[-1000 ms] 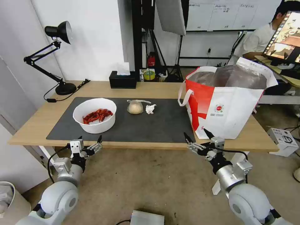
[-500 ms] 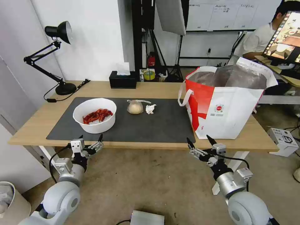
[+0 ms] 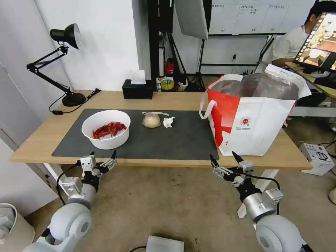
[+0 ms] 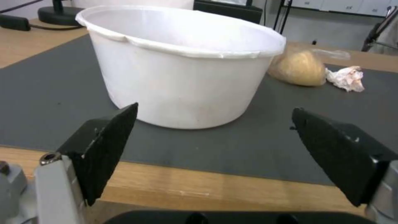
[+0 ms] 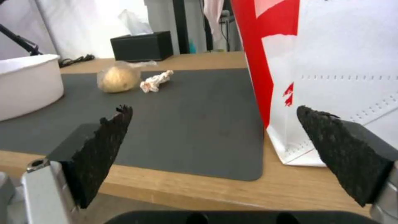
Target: Pick up the trash from the table and place it into the takeout bag.
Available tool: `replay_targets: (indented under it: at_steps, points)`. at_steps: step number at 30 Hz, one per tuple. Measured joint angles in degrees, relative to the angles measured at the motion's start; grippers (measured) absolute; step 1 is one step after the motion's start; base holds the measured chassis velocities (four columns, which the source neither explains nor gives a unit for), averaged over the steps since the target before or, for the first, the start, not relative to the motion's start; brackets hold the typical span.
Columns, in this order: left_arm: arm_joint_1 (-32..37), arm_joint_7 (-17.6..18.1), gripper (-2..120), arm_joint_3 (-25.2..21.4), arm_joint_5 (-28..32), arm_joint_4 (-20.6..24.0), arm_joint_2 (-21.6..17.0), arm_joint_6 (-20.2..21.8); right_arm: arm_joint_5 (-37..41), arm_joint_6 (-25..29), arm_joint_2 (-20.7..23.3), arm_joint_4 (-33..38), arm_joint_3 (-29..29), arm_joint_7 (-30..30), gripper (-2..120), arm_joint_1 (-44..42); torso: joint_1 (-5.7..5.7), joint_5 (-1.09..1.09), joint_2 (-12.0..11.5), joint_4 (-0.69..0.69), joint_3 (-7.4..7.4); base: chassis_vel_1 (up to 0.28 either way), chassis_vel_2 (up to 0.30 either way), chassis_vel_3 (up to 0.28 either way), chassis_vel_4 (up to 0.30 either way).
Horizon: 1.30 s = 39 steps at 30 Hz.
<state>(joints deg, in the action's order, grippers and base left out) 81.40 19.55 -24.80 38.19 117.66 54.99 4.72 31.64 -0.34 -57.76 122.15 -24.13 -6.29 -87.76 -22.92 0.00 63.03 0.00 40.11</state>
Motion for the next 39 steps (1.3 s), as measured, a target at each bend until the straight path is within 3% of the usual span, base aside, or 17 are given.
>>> replay_targets:
  at_steps: [39]
  points:
    - [-0.3, 1.3, 100, -0.3, 0.0, 1.1, -0.4, 0.7, -2.8, -2.1, -0.3, -0.2, 1.2, -3.8, 100, 2.0, 0.0, 0.0, 0.0, 0.0, 0.0, 0.0, 0.0, 0.0, 0.0]
